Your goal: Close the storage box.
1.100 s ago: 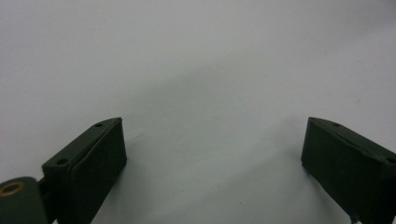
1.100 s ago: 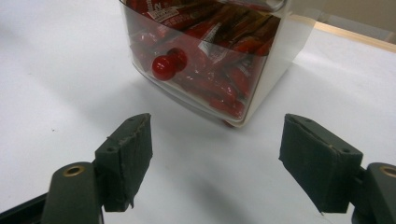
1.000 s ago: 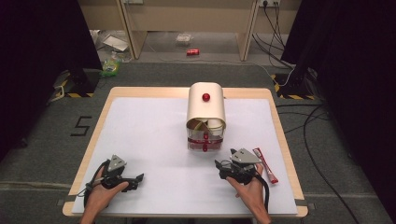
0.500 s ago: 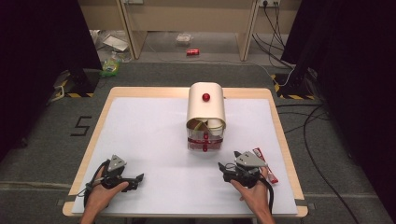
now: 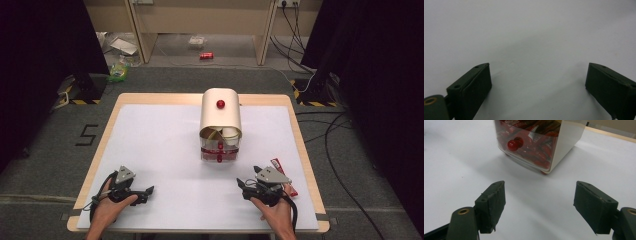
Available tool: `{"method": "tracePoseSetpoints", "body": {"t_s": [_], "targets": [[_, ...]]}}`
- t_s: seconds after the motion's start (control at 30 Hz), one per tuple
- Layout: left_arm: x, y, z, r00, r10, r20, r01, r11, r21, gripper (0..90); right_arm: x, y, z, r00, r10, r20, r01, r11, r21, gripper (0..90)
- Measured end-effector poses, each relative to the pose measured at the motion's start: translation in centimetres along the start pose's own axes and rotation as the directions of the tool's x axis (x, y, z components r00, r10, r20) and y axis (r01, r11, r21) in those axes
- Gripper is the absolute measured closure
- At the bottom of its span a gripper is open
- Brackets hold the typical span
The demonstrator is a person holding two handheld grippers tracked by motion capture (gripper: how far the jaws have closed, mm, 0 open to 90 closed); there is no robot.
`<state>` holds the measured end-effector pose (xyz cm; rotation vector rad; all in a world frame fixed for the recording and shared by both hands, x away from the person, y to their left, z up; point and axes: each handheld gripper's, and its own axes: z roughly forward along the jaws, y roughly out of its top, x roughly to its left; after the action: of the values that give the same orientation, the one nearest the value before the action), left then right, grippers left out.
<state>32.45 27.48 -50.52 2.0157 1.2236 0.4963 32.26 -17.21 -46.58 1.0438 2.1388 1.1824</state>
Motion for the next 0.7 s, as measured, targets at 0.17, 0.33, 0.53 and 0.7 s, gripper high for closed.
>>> {"method": "tracePoseSetpoints", "body": {"t_s": [0.17,0.33,0.53,0.7], "targets": [[0.0,0.0,0.0,1.0,0.0,0.0,0.0,1.0,0.0,6.0,-0.1,-0.3,-0.4,1.0,0.002,-0.001,-0.002,1.0,0.001,26.0],[0.0,0.0,0.0,1.0,0.0,0.0,0.0,1.0,0.0,6.0,-0.2,-0.5,-0.9,1.0,0.007,-0.002,-0.007,1.0,0.001,26.0],[0.0,0.0,0.0,1.0,0.0,0.0,0.0,1.0,0.0,5.9,-0.4,-0.9,-1.4,0.9999,0.012,-0.002,-0.012,1.0,0.005,25.6],[0.0,0.0,0.0,1.0,0.001,-0.001,-0.001,1.0,0.001,6.0,-0.5,-1.4,-1.7,0.9997,0.023,-0.007,-0.023,0.999,0.024,22.7]]}}
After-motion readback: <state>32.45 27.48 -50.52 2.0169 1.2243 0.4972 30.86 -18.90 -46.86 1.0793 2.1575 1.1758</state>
